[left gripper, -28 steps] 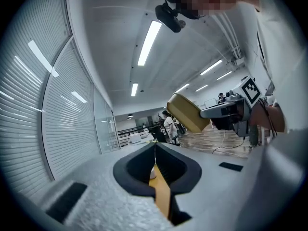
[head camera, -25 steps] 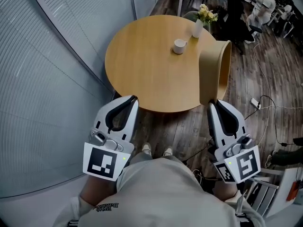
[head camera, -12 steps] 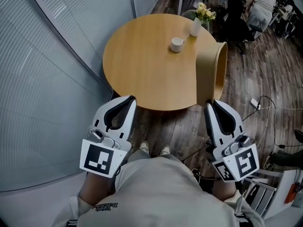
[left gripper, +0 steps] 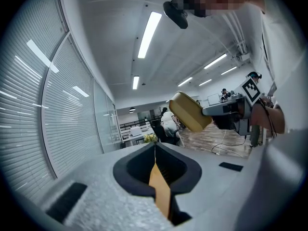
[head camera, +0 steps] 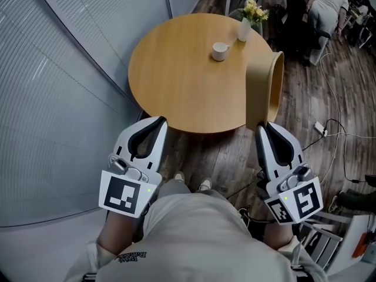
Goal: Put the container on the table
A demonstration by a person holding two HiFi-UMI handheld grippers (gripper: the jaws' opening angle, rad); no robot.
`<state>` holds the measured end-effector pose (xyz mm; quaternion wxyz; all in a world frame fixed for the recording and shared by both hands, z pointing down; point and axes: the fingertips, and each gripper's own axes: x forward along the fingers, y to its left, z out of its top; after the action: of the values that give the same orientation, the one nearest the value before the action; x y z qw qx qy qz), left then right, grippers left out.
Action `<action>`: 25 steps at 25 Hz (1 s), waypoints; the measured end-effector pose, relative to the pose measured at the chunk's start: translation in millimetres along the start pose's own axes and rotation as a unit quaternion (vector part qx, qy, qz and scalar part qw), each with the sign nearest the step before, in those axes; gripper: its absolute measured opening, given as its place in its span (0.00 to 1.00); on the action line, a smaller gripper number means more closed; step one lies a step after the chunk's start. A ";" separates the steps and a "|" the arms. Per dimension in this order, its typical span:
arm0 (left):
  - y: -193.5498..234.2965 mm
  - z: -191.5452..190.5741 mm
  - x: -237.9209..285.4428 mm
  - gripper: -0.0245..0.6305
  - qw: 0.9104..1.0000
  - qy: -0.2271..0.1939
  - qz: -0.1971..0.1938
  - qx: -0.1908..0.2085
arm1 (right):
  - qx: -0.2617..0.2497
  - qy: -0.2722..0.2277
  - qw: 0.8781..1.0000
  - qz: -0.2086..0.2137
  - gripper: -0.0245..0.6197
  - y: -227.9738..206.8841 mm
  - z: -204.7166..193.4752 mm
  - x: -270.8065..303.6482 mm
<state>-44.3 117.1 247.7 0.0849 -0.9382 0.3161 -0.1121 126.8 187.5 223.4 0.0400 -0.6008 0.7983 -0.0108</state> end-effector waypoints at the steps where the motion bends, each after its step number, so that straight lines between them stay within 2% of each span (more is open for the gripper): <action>1: -3.0 2.1 1.5 0.07 1.000 0.000 0.001 0.003 | 0.001 -0.001 1.000 0.001 0.10 -2.1 0.8 -2.2; 14: -17.7 3.4 8.6 0.07 1.000 -0.001 0.009 0.007 | 0.007 -0.007 1.000 0.002 0.10 -17.8 -0.5 -13.6; 19: -8.8 9.4 14.7 0.07 1.000 -0.012 0.018 0.005 | 0.005 -0.005 1.000 0.003 0.10 -19.7 -0.1 -1.3; 25: 14.8 -1.4 28.8 0.07 1.000 -0.011 0.018 0.000 | -0.003 0.001 1.000 0.009 0.10 -18.9 -4.2 28.5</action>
<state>-30.8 87.7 250.1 0.0906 -0.9333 0.3325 -0.1007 136.8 154.8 227.4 0.0377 -0.5941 0.8034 -0.0082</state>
